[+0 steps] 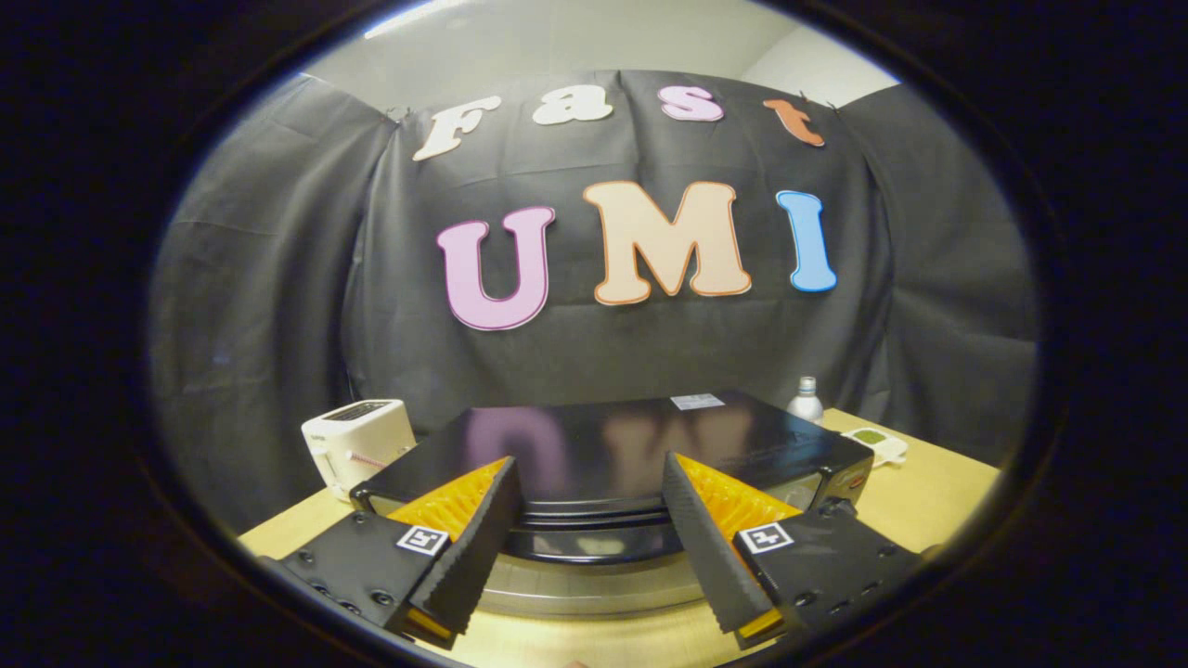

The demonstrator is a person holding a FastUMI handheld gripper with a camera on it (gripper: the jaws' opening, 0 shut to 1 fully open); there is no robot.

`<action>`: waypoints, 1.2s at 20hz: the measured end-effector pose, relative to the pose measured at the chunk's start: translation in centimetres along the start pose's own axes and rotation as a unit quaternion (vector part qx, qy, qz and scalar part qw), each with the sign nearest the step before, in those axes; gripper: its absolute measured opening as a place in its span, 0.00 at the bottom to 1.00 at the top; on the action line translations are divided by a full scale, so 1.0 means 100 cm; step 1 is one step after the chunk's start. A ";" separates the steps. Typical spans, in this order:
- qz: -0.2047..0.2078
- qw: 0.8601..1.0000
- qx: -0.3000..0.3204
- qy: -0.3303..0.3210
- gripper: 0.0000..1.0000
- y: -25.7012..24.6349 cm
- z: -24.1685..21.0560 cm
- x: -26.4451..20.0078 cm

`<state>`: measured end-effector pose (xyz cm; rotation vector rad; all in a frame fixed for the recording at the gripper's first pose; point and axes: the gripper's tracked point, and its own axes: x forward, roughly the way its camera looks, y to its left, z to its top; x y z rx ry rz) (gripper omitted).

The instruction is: Open the toaster oven, put the food inside, and close the toaster oven door.

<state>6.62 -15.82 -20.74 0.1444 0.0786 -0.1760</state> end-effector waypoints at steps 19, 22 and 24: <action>-0.043 0.999 0.009 -0.018 0.97 -0.012 -0.027 -0.089; -0.057 0.998 0.007 -0.012 0.97 -0.014 -0.036 -0.102; -0.065 0.998 0.007 -0.007 0.97 -0.015 -0.041 -0.108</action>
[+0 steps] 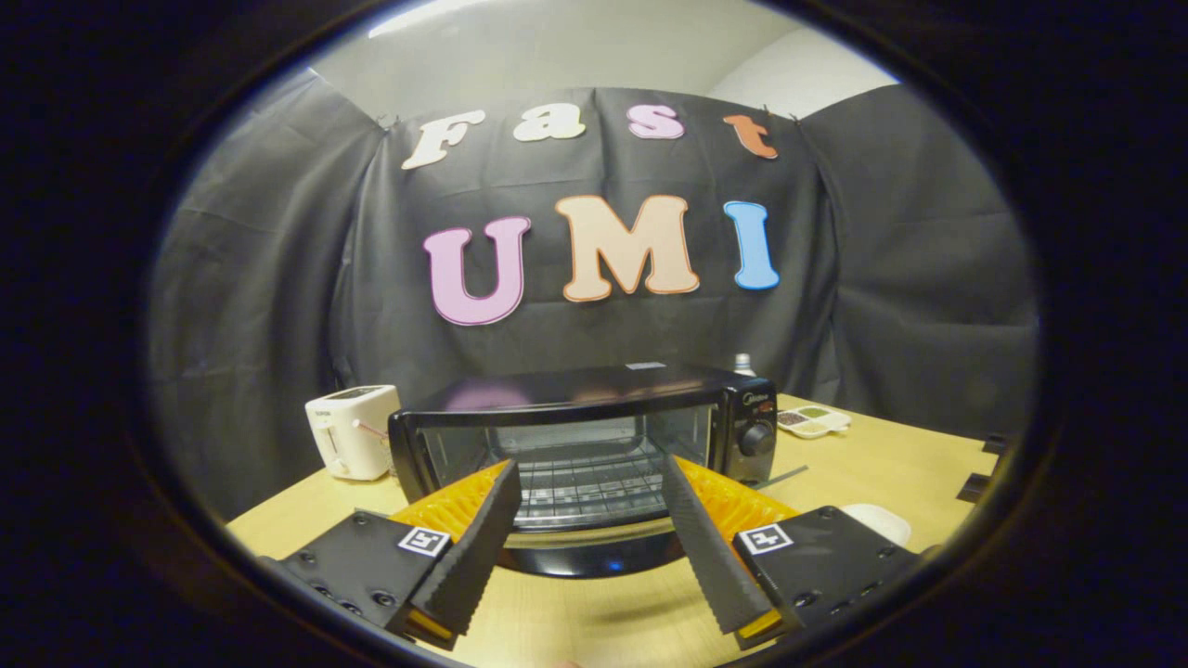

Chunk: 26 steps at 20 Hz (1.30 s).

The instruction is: Open the toaster oven, put the food inside, and close the toaster oven door.

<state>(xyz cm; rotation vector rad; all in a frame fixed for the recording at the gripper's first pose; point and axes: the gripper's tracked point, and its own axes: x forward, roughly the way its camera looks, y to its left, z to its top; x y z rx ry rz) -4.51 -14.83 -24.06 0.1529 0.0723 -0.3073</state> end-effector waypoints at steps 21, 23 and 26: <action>-0.048 0.990 -0.040 0.125 0.97 -0.017 -0.083 -0.043; -0.049 0.987 -0.043 0.145 0.97 -0.019 -0.098 -0.044; -0.049 0.986 -0.030 0.159 0.97 -0.022 -0.112 -0.046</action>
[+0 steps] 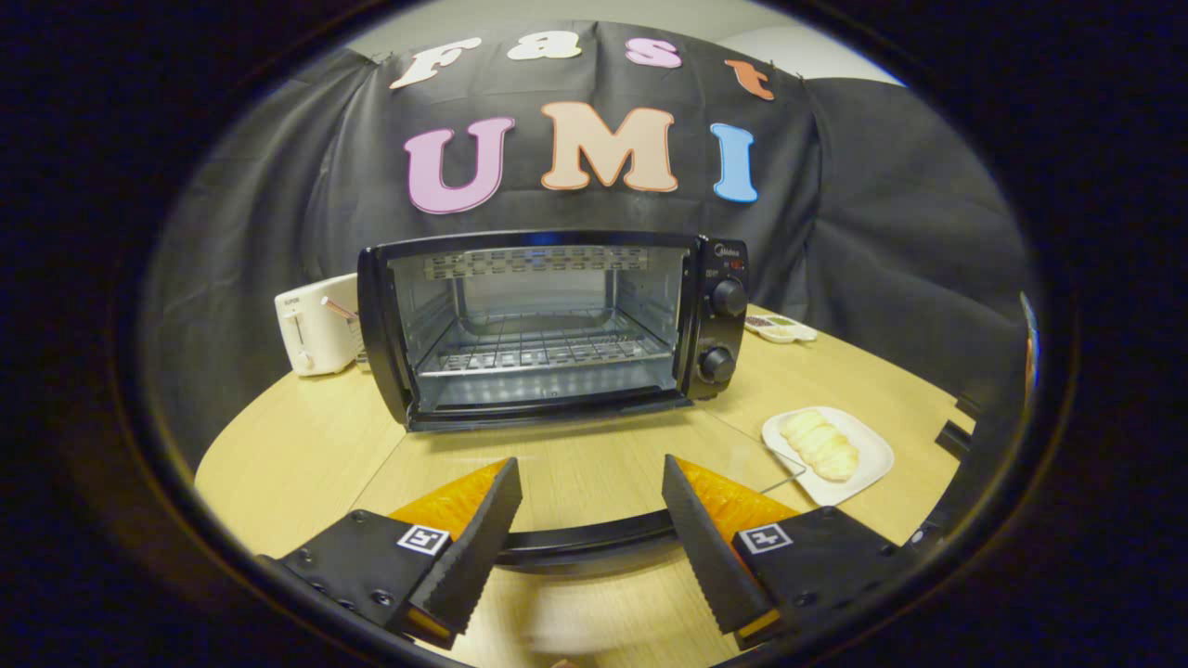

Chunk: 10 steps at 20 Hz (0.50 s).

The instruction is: Open the toaster oven, put the food inside, and close the toaster oven door.

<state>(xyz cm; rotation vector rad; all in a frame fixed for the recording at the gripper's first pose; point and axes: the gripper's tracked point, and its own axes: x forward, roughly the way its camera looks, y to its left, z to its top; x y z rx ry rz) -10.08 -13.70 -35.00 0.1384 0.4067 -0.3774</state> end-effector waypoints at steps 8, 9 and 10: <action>0.008 1.000 0.006 0.015 0.98 0.000 -0.010 0.007; 0.009 1.000 0.005 0.016 0.97 0.001 -0.010 0.008; 0.011 1.000 0.004 0.015 0.97 0.001 -0.011 0.007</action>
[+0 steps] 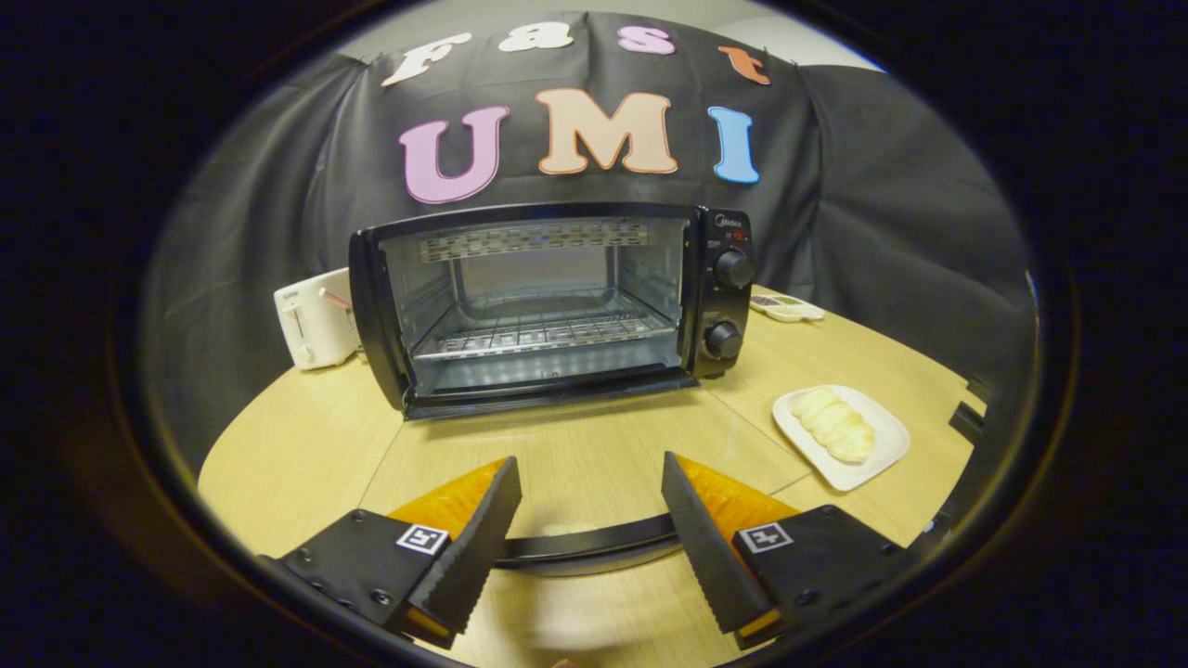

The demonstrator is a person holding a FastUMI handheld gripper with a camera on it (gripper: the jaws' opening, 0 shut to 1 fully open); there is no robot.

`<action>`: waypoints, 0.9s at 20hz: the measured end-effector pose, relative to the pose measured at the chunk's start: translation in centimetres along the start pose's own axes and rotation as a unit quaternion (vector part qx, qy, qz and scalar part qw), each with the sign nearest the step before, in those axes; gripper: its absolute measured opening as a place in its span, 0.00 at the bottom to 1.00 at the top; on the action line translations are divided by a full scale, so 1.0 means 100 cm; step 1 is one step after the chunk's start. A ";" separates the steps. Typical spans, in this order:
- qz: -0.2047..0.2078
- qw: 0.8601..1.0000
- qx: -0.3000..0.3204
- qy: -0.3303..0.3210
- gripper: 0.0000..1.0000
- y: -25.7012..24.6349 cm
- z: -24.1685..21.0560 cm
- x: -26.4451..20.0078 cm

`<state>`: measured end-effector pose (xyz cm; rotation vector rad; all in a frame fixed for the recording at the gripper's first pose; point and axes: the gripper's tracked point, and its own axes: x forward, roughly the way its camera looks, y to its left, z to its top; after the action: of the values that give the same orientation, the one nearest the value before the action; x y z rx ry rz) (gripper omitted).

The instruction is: Open the toaster oven, put the food inside, and close the toaster oven door.

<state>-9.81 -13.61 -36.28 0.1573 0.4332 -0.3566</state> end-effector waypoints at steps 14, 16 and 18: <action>-0.081 0.996 -0.039 -0.027 0.97 -0.075 0.057 -0.011; -0.106 0.994 -0.029 -0.025 0.97 -0.106 0.058 -0.008; -0.134 0.990 -0.031 -0.017 0.97 -0.140 0.057 -0.002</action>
<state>-12.97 -27.78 -32.12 0.0325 0.4316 -0.6080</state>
